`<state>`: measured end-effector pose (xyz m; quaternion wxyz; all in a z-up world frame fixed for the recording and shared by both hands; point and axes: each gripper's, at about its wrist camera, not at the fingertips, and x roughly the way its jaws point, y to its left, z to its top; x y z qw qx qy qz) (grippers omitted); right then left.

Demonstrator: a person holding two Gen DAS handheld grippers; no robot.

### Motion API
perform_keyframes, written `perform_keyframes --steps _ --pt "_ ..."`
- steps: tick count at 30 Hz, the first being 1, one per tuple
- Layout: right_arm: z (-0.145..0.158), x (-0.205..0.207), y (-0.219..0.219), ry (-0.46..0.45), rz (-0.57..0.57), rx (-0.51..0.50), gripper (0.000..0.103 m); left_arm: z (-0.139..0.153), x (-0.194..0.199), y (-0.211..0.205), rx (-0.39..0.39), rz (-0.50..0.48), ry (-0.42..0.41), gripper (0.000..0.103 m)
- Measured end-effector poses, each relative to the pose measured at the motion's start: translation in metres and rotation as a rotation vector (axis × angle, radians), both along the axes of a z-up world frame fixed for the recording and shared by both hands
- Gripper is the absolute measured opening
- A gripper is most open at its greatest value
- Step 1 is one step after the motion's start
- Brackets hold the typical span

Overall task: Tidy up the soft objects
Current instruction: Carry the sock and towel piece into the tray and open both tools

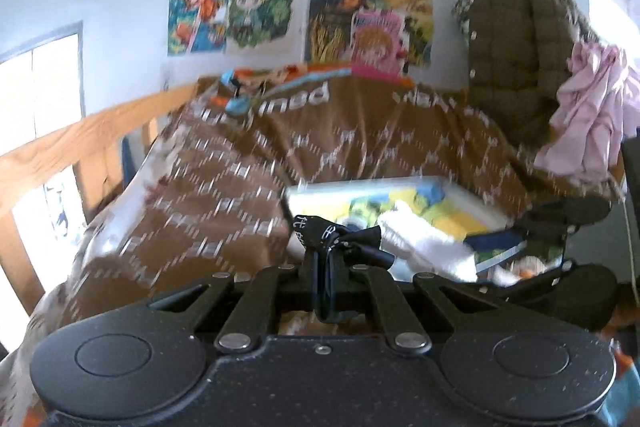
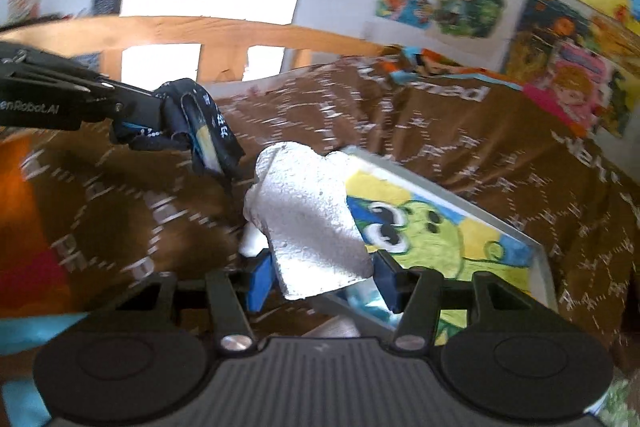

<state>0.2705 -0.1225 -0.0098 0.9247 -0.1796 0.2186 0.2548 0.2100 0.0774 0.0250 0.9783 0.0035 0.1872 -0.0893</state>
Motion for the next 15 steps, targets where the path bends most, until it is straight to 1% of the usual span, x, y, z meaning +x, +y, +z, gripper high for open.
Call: perform_keyframes --steps 3,5,8,11,15 --pt "0.002 0.016 -0.016 0.012 -0.085 0.062 0.058 0.004 0.019 -0.011 -0.048 -0.016 -0.061 0.004" --pt "0.0 0.026 -0.026 0.03 -0.144 0.101 0.058 0.003 0.034 -0.019 -0.074 -0.017 -0.079 0.004" --pt "-0.005 0.04 -0.039 0.058 -0.217 0.143 0.058 -0.006 0.06 -0.03 -0.105 -0.027 -0.062 0.005" --pt "-0.01 0.048 -0.045 0.075 -0.256 0.149 0.058 -0.021 0.081 -0.038 -0.114 -0.035 -0.037 0.005" --pt "-0.015 0.053 -0.046 0.091 -0.282 0.144 0.058 -0.039 0.105 -0.037 -0.173 -0.03 0.022 0.005"
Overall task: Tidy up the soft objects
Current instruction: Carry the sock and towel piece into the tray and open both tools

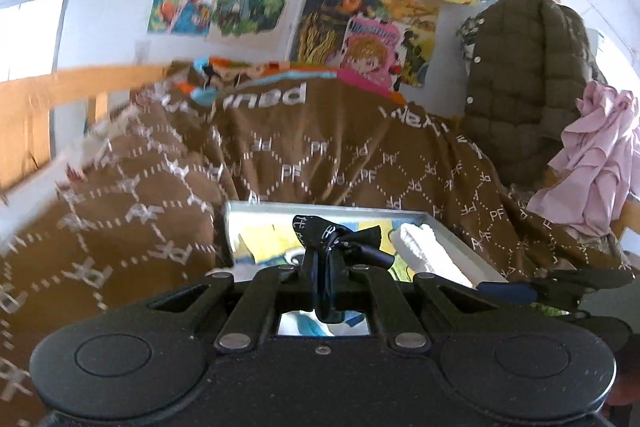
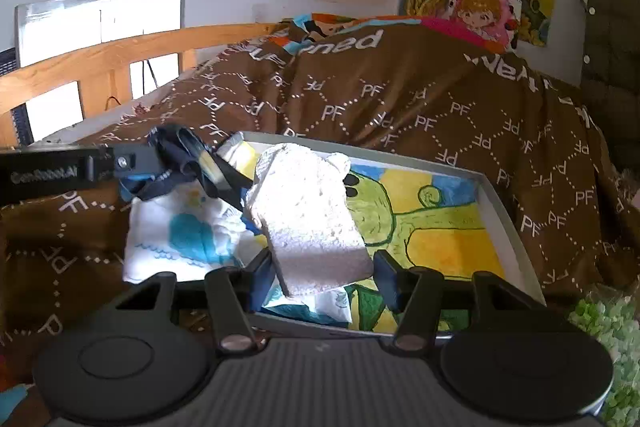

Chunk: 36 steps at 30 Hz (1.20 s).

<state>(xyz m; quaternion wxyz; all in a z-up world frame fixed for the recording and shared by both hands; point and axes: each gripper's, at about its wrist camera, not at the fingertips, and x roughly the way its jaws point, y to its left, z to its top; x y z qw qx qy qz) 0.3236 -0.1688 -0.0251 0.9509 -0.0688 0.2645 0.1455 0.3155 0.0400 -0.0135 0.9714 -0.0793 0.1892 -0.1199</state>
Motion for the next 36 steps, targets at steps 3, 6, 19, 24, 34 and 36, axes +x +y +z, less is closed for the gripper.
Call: perform_keyframes --steps 3,6,19,24,34,36 --pt "-0.004 0.005 0.0 0.022 -0.018 -0.001 0.058 -0.011 0.009 0.002 -0.011 -0.003 0.032 0.005" --pt "-0.01 0.011 0.001 0.055 -0.033 -0.001 0.058 -0.018 0.016 0.002 -0.004 0.001 0.07 0.005" --pt "-0.017 0.019 0.001 0.082 -0.056 -0.019 0.047 -0.029 0.019 -0.002 0.031 -0.006 0.148 0.006" --pt "-0.019 0.023 -0.001 0.098 -0.058 -0.011 0.049 -0.031 0.02 -0.003 0.035 -0.01 0.163 0.008" --pt "-0.009 0.014 -0.002 0.071 -0.053 0.01 0.063 -0.03 0.019 -0.002 0.033 -0.001 0.182 0.026" --pt "-0.005 0.011 -0.005 0.056 -0.054 0.02 0.069 -0.028 0.018 -0.003 0.025 0.002 0.183 0.032"
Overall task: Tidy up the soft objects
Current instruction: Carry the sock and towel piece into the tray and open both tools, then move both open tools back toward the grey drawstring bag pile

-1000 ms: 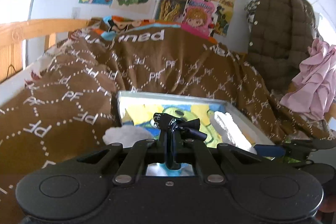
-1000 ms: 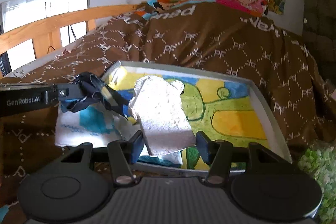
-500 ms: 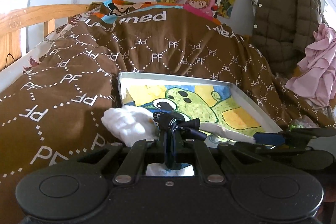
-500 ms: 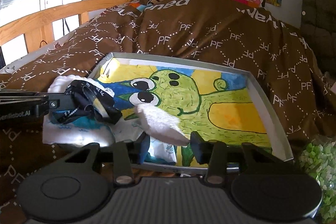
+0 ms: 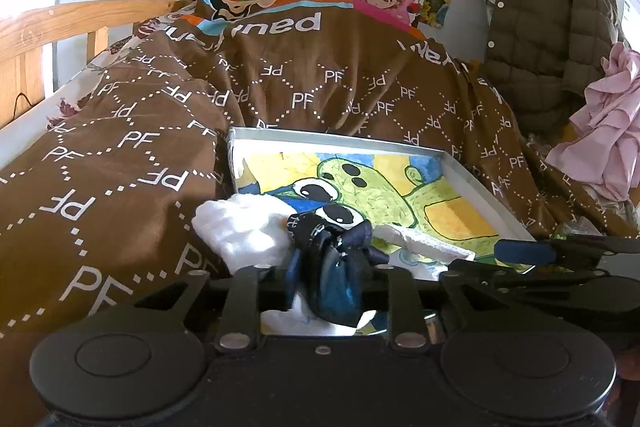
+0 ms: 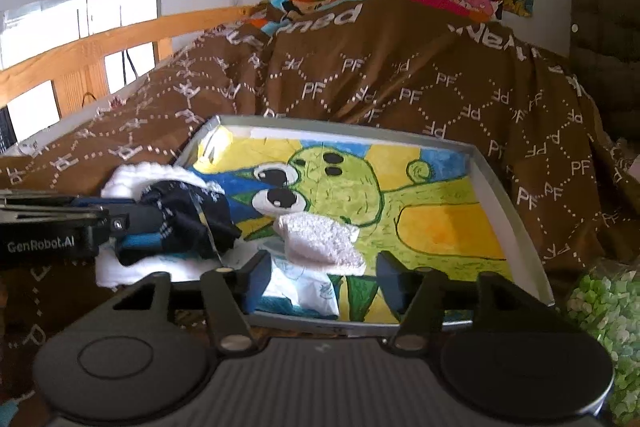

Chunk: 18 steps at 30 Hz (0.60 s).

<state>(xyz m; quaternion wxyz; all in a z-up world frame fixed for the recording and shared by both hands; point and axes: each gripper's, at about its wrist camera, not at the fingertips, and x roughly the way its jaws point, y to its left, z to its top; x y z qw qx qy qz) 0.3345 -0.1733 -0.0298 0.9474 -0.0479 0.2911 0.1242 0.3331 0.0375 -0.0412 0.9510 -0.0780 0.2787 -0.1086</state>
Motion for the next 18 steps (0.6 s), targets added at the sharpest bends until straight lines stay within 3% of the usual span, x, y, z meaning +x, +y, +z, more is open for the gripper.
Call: perform_keyframes --steps 3,5,18 --pt "0.01 -0.007 -0.003 -0.029 -0.003 0.021 0.078 0.005 -0.004 0.0 -0.012 0.006 -0.005 0.042" --pt "0.017 -0.013 -0.007 -0.055 -0.008 0.035 0.083 0.01 -0.009 0.0 -0.02 0.013 -0.016 0.054" --pt "0.07 -0.076 -0.038 -0.241 -0.073 0.126 0.101 0.059 -0.068 0.011 -0.075 0.119 -0.173 0.098"
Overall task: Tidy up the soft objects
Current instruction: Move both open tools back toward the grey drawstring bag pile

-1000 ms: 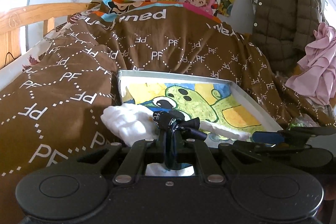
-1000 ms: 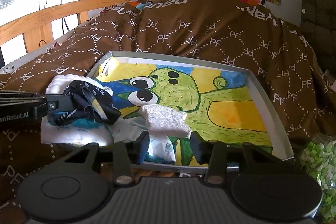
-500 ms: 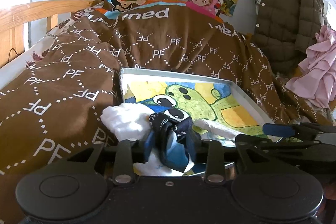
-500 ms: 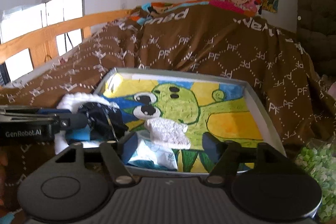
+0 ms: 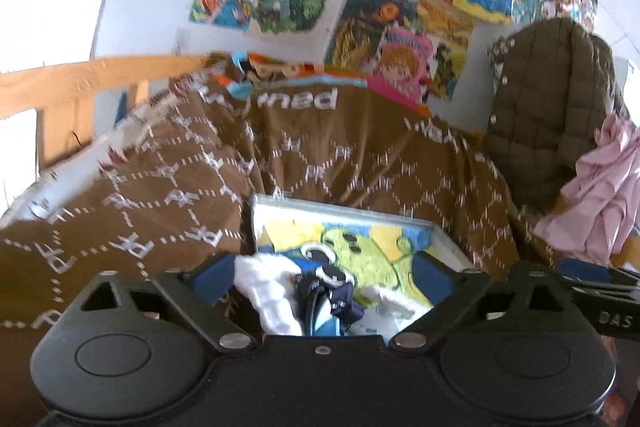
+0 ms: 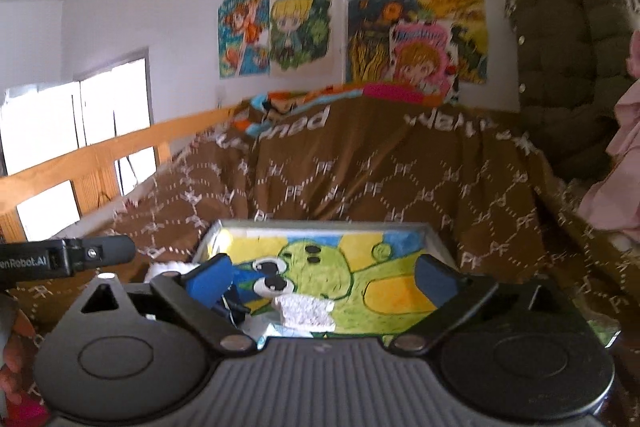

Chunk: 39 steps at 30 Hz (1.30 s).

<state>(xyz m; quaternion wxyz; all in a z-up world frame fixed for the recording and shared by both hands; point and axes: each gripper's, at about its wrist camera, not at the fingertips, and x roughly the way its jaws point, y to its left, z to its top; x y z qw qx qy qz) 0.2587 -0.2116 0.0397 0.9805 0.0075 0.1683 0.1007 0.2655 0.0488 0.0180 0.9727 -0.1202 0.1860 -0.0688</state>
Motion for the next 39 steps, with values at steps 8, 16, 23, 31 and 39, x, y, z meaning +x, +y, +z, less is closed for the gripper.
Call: perform_keyframes --steps 8,16,23,31,39 --pt "0.017 -0.049 -0.016 -0.084 -0.042 0.041 0.103 0.023 -0.043 -0.004 -0.024 0.022 -0.09 0.102" --pt "0.023 -0.096 -0.028 -0.144 -0.075 0.052 0.103 0.03 -0.088 -0.018 -0.002 0.024 -0.143 0.102" --pt "0.02 -0.136 -0.031 -0.164 -0.093 0.012 0.103 0.025 -0.119 -0.031 0.009 -0.002 -0.161 0.102" --pt "0.014 -0.165 -0.036 -0.13 -0.135 0.02 0.103 0.012 -0.142 -0.041 0.019 -0.042 -0.126 0.102" --pt "0.004 -0.185 -0.047 -0.071 -0.172 0.064 0.103 -0.004 -0.161 -0.05 0.074 -0.043 -0.047 0.102"
